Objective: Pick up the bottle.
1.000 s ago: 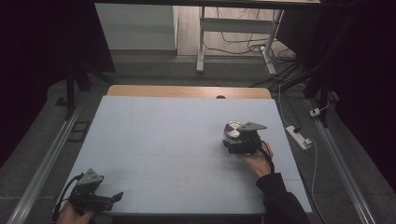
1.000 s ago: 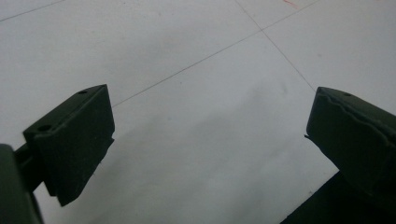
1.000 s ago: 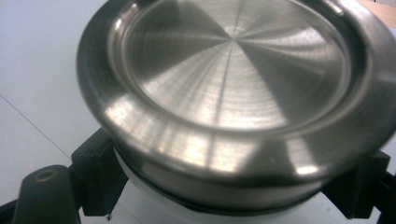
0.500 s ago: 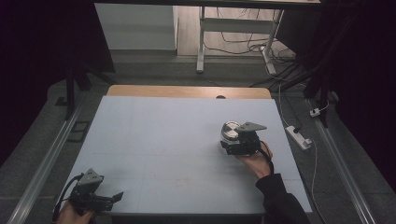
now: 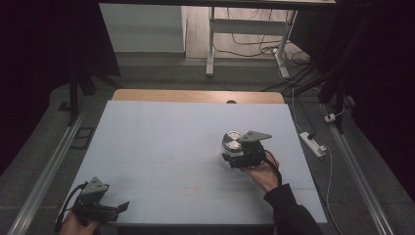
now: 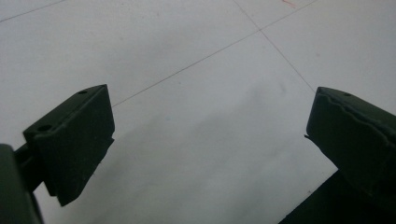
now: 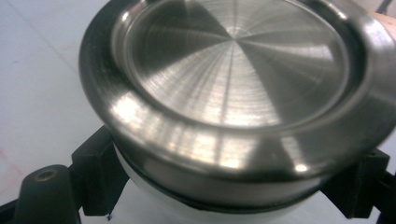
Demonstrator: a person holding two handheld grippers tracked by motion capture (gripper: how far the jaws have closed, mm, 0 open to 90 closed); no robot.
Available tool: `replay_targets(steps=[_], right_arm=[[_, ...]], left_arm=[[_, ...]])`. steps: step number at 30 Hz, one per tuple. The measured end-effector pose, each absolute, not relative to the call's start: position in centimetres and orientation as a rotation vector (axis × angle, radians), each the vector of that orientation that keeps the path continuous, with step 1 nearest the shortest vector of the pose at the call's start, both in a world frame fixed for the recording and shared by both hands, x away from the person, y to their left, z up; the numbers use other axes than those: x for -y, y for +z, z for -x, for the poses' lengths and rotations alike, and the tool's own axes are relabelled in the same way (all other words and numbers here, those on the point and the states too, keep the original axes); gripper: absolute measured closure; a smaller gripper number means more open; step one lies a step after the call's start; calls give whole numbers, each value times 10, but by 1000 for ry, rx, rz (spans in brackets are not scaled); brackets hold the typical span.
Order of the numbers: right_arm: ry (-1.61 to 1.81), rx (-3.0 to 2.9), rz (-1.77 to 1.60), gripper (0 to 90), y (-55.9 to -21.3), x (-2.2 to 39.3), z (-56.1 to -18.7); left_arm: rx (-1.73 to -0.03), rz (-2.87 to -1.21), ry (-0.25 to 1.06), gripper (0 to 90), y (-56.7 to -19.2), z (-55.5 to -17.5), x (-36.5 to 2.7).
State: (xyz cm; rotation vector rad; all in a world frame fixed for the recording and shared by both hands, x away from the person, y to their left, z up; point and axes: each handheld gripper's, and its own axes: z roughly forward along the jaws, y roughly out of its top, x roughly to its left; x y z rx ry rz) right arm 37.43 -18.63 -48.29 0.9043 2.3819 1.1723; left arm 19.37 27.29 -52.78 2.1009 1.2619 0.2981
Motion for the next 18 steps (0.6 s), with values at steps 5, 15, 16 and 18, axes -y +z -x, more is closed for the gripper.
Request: replay_targets(steps=[5, 15, 16, 18], right_arm=[[1192, -2408, -871, 150, -482, 177, -368], [1221, -2463, -805, 150, -481, 155, -353], [1223, -2469, -802, 150, -481, 153, -351], [1224, -2481, -793, 150, -481, 148, -348]], left_arm=[[-1262, -2101, 299, 21, -528, -194, -273], [-1262, -2103, 296, 21, -528, -194, -273], [-1262, -2104, 296, 21, -528, -194, -273], [-1262, -2104, 296, 21, -528, -194, -273]])
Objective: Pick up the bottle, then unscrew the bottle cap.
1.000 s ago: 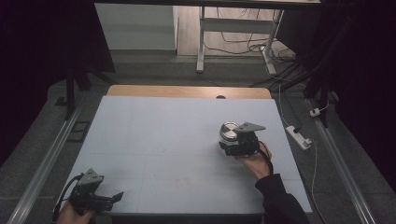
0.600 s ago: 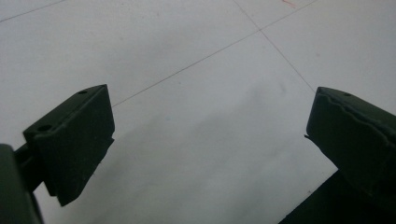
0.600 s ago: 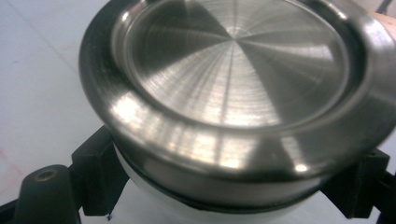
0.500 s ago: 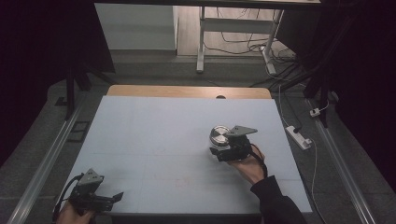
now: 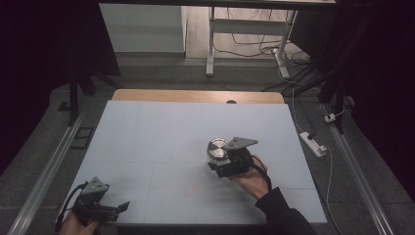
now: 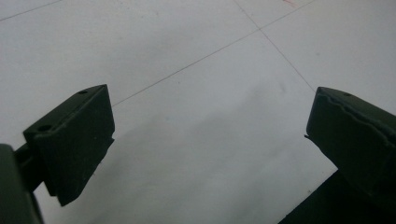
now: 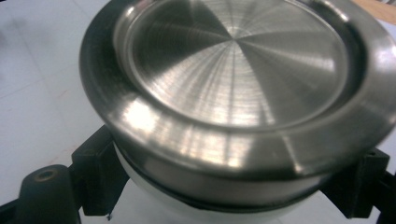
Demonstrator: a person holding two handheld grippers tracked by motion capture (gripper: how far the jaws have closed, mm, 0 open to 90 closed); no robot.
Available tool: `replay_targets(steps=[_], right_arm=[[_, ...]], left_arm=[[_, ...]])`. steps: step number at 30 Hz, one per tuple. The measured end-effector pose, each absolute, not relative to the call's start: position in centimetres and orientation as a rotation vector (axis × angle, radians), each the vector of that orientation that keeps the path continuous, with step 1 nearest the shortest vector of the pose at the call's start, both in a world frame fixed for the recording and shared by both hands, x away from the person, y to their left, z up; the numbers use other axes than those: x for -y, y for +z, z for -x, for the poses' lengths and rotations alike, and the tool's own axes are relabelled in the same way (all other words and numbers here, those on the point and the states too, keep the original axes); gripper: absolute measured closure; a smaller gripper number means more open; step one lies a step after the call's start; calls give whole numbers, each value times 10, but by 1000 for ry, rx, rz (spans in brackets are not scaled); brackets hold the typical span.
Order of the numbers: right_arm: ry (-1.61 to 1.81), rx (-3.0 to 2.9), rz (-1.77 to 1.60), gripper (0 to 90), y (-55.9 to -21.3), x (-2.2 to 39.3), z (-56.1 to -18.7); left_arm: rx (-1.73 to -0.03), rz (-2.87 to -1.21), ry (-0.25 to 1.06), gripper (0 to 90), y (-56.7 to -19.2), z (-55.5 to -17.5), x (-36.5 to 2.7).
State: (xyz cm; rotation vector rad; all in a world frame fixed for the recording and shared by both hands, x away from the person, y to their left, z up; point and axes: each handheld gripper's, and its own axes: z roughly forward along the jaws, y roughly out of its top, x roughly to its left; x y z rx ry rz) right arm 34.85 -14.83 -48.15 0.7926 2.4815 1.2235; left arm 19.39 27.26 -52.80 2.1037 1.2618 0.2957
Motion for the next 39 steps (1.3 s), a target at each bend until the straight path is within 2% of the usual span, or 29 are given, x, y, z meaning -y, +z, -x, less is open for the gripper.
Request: replay_targets(steps=[26, 39], right_arm=[[1250, -2585, -635, 150, -485, 104, -318], [1253, -2602, -605, 150, -486, 98, -313]], left_arm=[[-1259, -2112, 295, 21, -528, -194, -272], [-1271, -2104, 297, 0, -528, -194, -273]])
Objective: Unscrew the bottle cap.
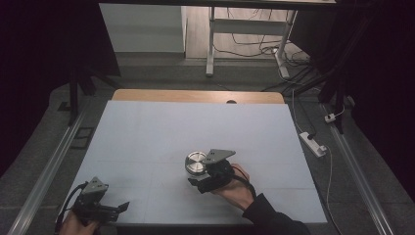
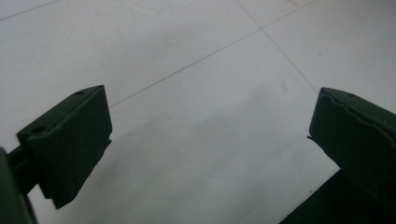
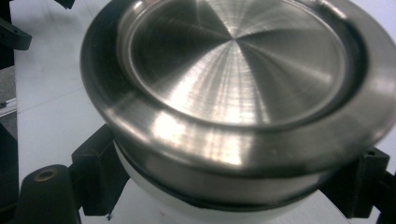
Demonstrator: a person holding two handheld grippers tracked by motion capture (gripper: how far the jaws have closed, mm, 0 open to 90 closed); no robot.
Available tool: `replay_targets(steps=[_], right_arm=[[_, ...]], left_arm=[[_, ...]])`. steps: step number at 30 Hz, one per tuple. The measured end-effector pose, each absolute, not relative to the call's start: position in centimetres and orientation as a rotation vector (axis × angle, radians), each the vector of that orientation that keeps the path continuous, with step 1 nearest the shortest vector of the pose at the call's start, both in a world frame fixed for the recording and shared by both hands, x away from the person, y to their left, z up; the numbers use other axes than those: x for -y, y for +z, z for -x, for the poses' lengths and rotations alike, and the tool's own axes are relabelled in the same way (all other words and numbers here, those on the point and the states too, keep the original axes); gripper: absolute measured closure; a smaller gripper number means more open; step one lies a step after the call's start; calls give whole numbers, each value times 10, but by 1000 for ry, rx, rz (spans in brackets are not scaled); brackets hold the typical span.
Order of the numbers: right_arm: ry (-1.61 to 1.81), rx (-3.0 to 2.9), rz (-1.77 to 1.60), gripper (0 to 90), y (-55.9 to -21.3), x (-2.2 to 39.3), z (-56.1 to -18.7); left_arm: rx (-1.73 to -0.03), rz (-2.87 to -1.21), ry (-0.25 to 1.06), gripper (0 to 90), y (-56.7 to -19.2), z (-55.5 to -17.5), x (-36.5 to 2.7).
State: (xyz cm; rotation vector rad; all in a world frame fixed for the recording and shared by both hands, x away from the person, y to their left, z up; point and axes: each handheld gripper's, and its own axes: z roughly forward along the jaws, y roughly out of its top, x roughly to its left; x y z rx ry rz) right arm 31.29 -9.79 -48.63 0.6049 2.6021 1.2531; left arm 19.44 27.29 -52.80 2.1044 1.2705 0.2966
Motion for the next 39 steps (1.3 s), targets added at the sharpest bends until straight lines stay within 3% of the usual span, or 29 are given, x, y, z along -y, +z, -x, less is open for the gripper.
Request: replay_targets(steps=[10, 19, 26, 39], right_arm=[[1257, -2600, -596, 150, -486, 99, -313], [1260, -2601, -584, 150, -484, 99, -312], [1270, -2600, -571, 150, -483, 99, -311], [1283, -2608, -546, 150, -482, 100, -309]], left_arm=[[-1237, -2059, 285, 0, -524, -195, -273], [-1080, -2075, 253, 0, -515, -204, -263], [-989, -2078, 203, 0, -506, -217, -247], [-833, -2144, 225, 0, -484, -245, -209]])
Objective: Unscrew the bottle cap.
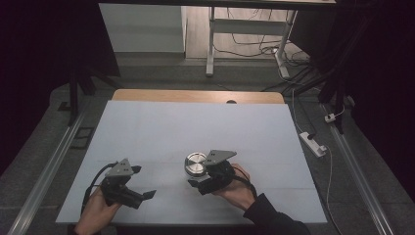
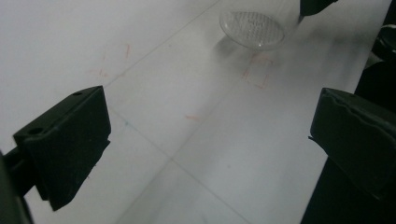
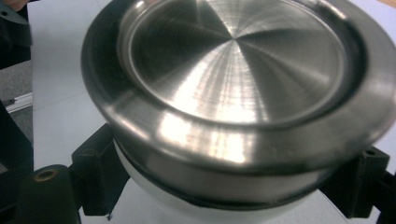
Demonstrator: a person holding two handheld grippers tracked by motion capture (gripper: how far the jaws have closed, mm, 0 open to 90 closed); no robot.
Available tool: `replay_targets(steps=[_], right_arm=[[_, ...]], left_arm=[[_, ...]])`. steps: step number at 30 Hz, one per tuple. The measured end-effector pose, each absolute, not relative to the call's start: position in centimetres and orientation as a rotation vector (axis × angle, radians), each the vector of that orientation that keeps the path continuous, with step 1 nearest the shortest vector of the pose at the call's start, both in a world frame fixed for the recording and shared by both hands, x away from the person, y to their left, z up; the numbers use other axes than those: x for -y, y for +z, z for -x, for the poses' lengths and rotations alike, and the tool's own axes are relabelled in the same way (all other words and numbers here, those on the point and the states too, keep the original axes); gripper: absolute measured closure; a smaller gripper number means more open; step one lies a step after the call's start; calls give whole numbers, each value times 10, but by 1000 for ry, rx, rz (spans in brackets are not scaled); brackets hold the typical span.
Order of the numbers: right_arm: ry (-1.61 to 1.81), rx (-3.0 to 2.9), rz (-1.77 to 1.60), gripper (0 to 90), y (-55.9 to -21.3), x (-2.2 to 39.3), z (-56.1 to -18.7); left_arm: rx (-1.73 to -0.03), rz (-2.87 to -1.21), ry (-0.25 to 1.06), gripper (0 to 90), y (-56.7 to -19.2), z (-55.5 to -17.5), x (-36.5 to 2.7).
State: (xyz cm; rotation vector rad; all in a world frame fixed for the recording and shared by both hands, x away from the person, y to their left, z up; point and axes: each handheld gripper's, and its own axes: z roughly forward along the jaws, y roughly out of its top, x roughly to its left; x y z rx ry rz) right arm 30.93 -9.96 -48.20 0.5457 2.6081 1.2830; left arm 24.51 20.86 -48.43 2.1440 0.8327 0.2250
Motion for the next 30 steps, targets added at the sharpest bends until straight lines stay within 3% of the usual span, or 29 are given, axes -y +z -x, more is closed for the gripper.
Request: replay_targets(steps=[10, 30], right_arm=[[1289, -2623, -515, 150, -483, 99, -309], [1324, -2698, -407, 150, -484, 97, -306]], left_arm=[[-691, -2181, 239, 0, -467, -269, -183], [-254, -2235, 75, 15, -444, -308, -123]])
